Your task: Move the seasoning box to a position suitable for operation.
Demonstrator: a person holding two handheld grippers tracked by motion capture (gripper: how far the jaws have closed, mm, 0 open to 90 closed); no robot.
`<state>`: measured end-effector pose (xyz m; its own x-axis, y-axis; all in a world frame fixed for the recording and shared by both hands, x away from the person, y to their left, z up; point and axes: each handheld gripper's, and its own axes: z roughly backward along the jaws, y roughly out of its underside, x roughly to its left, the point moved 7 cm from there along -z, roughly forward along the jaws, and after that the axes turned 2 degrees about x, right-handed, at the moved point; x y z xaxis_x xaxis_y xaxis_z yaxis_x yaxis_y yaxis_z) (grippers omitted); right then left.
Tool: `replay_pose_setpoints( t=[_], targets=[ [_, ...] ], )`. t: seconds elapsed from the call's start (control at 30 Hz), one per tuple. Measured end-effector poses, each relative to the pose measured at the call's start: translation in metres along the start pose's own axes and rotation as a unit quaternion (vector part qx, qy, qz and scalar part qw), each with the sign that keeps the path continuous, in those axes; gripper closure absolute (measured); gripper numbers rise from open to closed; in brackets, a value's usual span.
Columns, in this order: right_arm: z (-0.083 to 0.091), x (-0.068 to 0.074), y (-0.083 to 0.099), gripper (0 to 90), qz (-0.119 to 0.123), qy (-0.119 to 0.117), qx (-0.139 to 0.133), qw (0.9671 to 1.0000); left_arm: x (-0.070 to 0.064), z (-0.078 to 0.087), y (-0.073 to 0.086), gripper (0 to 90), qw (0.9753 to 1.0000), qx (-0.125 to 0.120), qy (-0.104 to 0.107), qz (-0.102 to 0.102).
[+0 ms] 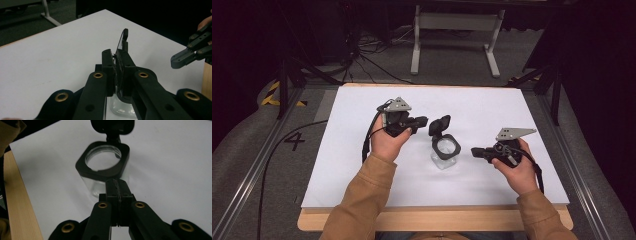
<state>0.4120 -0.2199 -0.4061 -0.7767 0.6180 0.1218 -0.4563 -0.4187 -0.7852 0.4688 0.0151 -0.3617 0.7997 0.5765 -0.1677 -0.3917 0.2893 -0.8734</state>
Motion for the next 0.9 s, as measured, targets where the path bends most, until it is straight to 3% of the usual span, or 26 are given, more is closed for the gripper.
replay_pose_setpoints(
  t=[0.23,0.4,0.77,0.9],
  targets=[
    [-0.023,0.014,-0.014,90.0,0.013,0.005,-0.028,0.9995,0.000,-0.001,-0.003,83.2,1.0000,-0.002,0.003,0.003],
    [-0.038,0.016,-0.014,90.0,0.021,0.025,-0.020,0.9993,-0.003,-0.004,-0.003,83.1,1.0000,-0.008,0.003,-0.003],
    [-0.040,0.014,-0.013,90.0,0.023,0.034,-0.027,0.9988,-0.004,-0.010,-0.003,87.7,0.9999,-0.009,-0.007,-0.012],
    [-0.040,0.014,-0.012,90.0,0.021,0.034,-0.030,0.9988,-0.005,-0.010,-0.002,89.6,0.9999,-0.008,0.002,-0.008]
  ],
)
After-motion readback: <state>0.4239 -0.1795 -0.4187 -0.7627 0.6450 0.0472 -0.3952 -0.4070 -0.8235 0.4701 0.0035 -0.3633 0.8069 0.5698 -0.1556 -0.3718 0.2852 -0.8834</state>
